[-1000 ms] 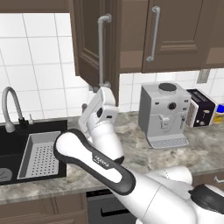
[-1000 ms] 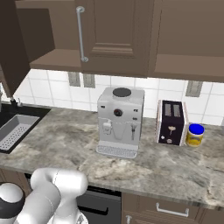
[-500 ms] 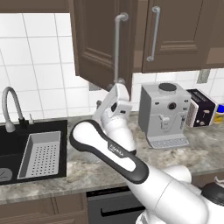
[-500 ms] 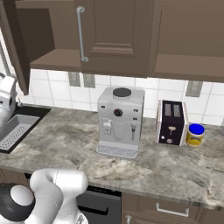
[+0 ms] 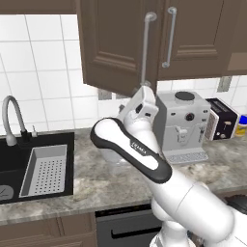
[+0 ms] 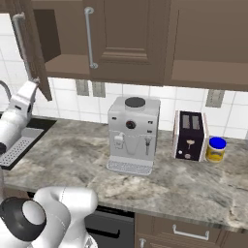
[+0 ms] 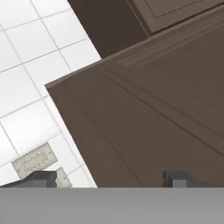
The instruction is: Close all open cabinet doors.
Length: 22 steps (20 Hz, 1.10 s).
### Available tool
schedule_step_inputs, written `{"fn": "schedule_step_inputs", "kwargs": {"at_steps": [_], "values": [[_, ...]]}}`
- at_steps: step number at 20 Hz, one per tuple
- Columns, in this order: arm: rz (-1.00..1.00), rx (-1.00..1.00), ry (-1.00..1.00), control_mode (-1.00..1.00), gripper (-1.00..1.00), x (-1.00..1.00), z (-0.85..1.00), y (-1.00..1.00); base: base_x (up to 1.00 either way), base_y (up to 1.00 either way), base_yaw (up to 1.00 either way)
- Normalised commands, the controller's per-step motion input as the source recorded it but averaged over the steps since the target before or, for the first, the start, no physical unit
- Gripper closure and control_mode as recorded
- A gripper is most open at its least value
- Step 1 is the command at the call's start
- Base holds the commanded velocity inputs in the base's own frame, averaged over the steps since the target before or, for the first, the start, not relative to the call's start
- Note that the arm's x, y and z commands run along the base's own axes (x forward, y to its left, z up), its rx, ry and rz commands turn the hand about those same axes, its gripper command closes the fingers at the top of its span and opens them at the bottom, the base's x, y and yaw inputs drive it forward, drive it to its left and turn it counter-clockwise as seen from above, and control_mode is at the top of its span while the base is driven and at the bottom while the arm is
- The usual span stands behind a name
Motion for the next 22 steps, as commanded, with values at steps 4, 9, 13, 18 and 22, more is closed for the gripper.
{"fn": "schedule_step_inputs", "kwargs": {"at_steps": [4,9,13,18,22], "values": [[-0.10,0.09,0.01,-1.00,-1.00,0.34,0.06,-0.16,0.00,0.00,0.00],[-0.06,0.09,0.00,-1.00,-1.00,0.41,0.00,-0.07,0.00,0.00,0.00],[-0.03,0.09,0.00,-1.00,-1.00,0.41,0.00,-0.06,0.00,0.00,0.00],[-0.02,0.08,0.00,-1.00,-1.00,0.40,0.00,-0.03,0.00,0.00,0.00],[0.00,0.10,0.00,-1.00,-1.00,0.39,0.00,-0.03,0.00,0.00,0.00]]}}
